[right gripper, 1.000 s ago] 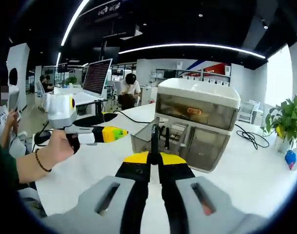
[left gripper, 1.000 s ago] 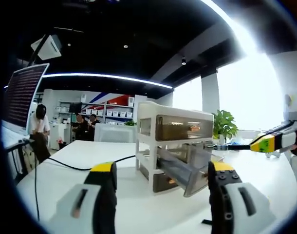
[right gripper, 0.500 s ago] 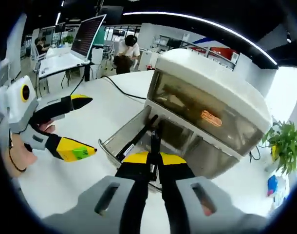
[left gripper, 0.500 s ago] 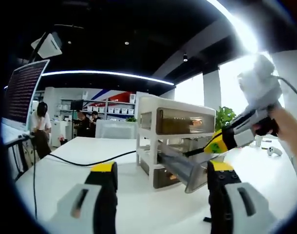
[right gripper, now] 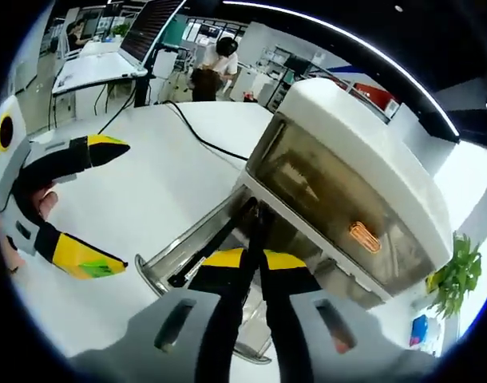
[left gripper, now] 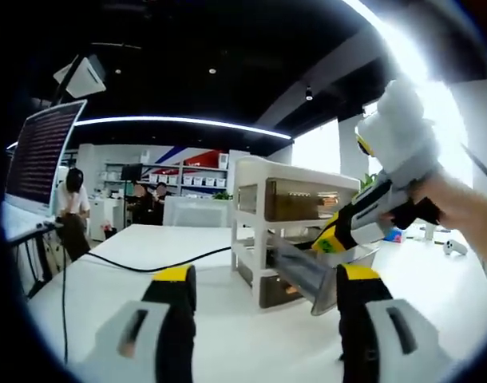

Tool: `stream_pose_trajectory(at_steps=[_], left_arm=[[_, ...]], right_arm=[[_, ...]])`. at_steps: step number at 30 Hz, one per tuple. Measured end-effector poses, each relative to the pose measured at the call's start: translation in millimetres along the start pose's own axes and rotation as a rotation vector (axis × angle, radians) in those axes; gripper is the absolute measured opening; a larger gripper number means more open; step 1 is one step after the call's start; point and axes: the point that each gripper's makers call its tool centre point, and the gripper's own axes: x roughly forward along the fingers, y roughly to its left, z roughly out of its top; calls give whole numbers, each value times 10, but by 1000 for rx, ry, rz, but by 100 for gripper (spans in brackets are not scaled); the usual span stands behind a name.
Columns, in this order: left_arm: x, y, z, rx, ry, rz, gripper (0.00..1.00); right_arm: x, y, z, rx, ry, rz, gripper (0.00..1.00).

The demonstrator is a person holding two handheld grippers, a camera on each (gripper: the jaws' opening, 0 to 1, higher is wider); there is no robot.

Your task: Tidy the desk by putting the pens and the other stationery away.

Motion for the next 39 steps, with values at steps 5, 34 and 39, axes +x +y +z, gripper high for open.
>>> stream_pose_trajectory(at_steps=[5, 34, 39], left_arm=[[-16, 53, 1, 6, -3, 34, 72], [-23, 92, 22, -35, -5, 22, 72], [-28, 75, 40, -42, -11, 14, 72]], right_arm=[[33, 21, -32, 14, 3, 28, 11], [-741, -119, -52, 38, -270, -13, 19], [-895, -31, -328, 112, -304, 26, 19]])
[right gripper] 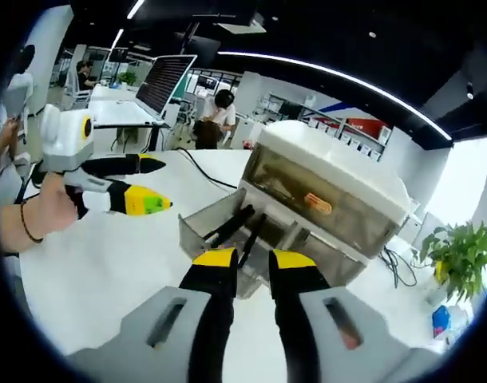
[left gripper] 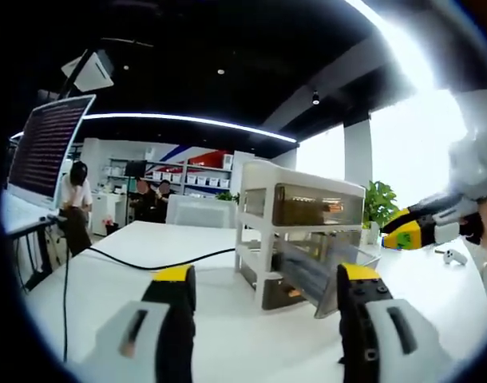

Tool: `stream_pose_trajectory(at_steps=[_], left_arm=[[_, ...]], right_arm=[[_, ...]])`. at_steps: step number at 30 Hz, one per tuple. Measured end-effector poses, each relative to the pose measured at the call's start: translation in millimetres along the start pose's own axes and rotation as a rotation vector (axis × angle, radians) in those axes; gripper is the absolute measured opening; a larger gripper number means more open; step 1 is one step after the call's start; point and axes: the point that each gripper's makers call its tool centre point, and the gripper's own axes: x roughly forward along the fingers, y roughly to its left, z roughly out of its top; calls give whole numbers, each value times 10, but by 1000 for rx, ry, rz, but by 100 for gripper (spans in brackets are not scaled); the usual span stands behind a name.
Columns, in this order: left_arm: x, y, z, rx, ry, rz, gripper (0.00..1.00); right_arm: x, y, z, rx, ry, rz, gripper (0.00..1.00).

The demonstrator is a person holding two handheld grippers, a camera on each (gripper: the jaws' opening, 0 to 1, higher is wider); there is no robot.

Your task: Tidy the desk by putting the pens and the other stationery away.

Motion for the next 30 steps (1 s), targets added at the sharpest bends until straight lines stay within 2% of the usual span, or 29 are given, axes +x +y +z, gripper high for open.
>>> stream_pose_trajectory(at_steps=[7, 9, 12, 18, 20, 22, 30], left_arm=[[6, -49, -18, 13, 8, -9, 72], [4, -49, -22, 10, 9, -6, 72], [6, -60, -24, 14, 9, -8, 73], [11, -55, -43, 16, 15, -7, 73], [10, -64, -47, 22, 15, -10, 72], [14, -83, -40, 31, 13, -18, 71], [12, -138, -35, 53, 14, -34, 71]], right_arm=[[-231, 177, -287, 21, -1, 22, 19], [-295, 306, -411, 33, 24, 54, 21], [-422, 492, -581, 27, 29, 53, 23], [-493, 909, -959, 156, 71, 143, 29], [-540, 1091, -990, 150, 65, 190, 30], [-574, 1162, -1001, 148, 59, 187, 30], [-510, 1310, -1176, 212, 79, 185, 31]])
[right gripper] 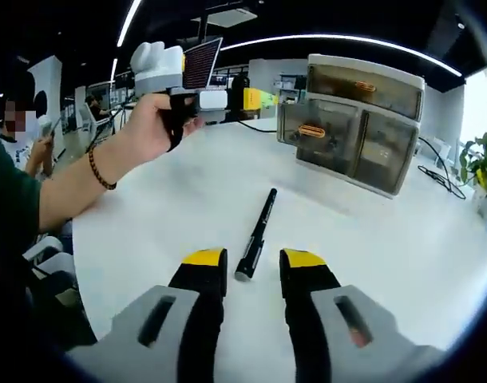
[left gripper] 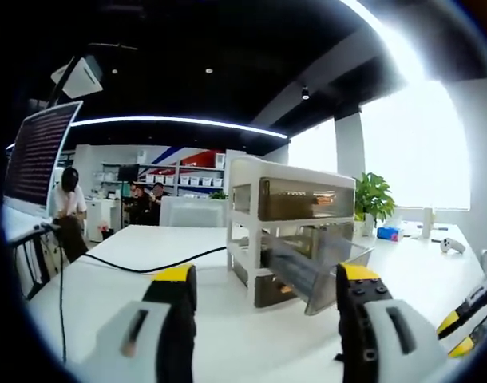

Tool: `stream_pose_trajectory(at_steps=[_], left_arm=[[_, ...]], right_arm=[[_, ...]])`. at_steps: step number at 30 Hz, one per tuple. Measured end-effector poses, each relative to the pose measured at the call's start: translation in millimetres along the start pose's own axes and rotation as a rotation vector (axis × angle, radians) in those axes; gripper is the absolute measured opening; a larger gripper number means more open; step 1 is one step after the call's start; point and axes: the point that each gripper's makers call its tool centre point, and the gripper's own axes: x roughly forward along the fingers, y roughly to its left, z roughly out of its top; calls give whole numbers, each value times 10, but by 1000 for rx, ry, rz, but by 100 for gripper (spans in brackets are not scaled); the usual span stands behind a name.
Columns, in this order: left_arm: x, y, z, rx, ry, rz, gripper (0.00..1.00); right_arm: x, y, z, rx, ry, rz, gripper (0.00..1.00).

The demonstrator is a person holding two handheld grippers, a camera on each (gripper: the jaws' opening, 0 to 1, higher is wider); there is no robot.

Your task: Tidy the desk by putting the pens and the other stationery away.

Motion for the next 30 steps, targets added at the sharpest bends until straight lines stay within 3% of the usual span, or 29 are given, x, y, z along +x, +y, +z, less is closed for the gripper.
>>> stream_pose_trajectory(at_steps=[6, 9, 11, 15, 17, 21, 26, 30], left_arm=[[-7, -28, 39, -5, -17, -20, 70], [-6, -24, 40, -2, -16, -16, 71], [-4, -17, 35, -8, -14, -16, 71], [-6, -59, 71, -33, -34, -49, 70], [-6, -59, 77, -30, -35, -47, 70], [-12, -4, 65, 30, -21, -4, 70], [-33, -47, 156, 125, -32, -4, 71], [-74, 47, 219, 87, -67, 25, 70]], right_arm=[[60, -10, -60, 16, 9, -16, 29], [48, -21, -33, 25, 2, -31, 25], [37, -3, -26, 33, -3, -33, 16], [2, -41, -11, 39, -6, -60, 14], [-39, -60, 90, 55, -65, -63, 14], [-89, -92, 117, 47, -68, -78, 14], [-243, -155, 278, 66, -139, -66, 13], [-450, -277, 488, 76, -224, -95, 13]])
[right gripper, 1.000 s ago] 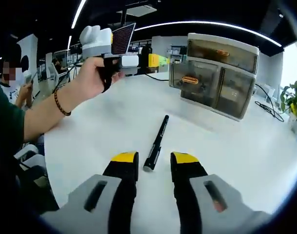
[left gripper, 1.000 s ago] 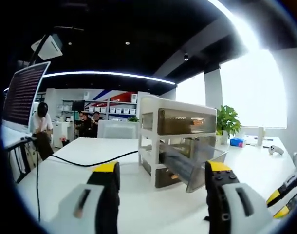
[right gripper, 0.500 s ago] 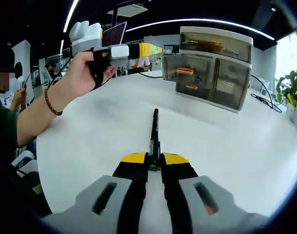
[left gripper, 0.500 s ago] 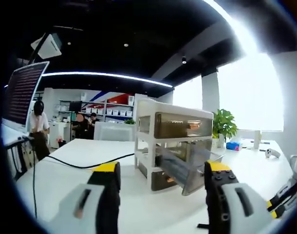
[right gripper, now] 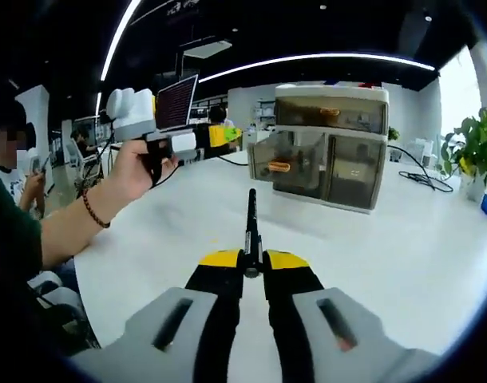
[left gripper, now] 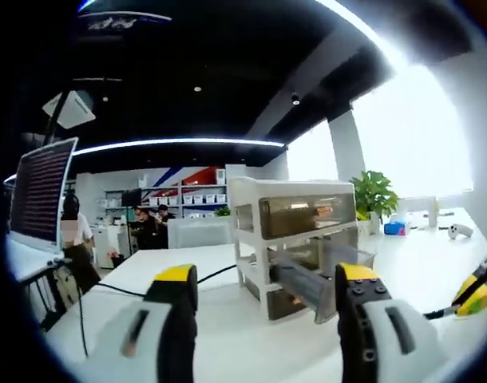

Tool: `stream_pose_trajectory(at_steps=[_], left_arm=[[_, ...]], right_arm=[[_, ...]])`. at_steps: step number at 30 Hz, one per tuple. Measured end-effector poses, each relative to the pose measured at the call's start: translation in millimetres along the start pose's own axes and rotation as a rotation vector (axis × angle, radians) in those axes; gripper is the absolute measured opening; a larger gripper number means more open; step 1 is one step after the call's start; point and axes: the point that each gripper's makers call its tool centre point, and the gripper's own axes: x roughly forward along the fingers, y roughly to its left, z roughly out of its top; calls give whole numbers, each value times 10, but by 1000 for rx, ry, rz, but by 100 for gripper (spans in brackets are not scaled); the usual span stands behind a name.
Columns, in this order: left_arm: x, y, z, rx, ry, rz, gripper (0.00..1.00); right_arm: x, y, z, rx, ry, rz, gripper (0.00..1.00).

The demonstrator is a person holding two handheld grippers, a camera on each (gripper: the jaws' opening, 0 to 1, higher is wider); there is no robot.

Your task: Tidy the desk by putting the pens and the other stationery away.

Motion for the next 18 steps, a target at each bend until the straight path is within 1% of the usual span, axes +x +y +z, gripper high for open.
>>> stream_pose_trajectory(at_steps=[2, 4, 6, 8, 9, 10, 11, 12, 13, 14, 15, 18], left_arm=[[16, 18, -58, -40, 17, -5, 70], [18, 29, -79, -51, 22, -3, 70], [15, 33, -82, -54, 21, 3, 70], [15, 27, -81, -48, 21, 5, 70], [17, 19, -80, -46, 20, 3, 69], [19, 7, -82, -46, 20, 0, 69], [24, -9, -87, -46, 20, -4, 69], [31, -28, -96, -45, 22, -9, 69], [36, -46, -107, -42, 27, -13, 69], [40, -59, -116, -38, 32, -17, 69], [40, -66, -120, -35, 35, -19, 69], [40, -73, -111, -29, 32, -22, 69]], right_arm=[[-77, -31, 120, -3, -28, -1, 13], [-142, -64, 272, -5, -74, -10, 13], [-174, -105, 383, -28, -93, -23, 13], [-153, -252, 532, -68, -107, -69, 13], [-120, -321, 595, -80, -103, -81, 13], [-87, -374, 680, -101, -116, -89, 13], [-28, -413, 733, -125, -114, -88, 13], [43, -451, 708, -150, -57, -81, 13], [114, -492, 708, -164, -24, -88, 13], [178, -540, 756, -186, -24, -100, 13], [244, -581, 760, -205, 14, -108, 13], [390, -581, 872, -219, 21, -96, 13]])
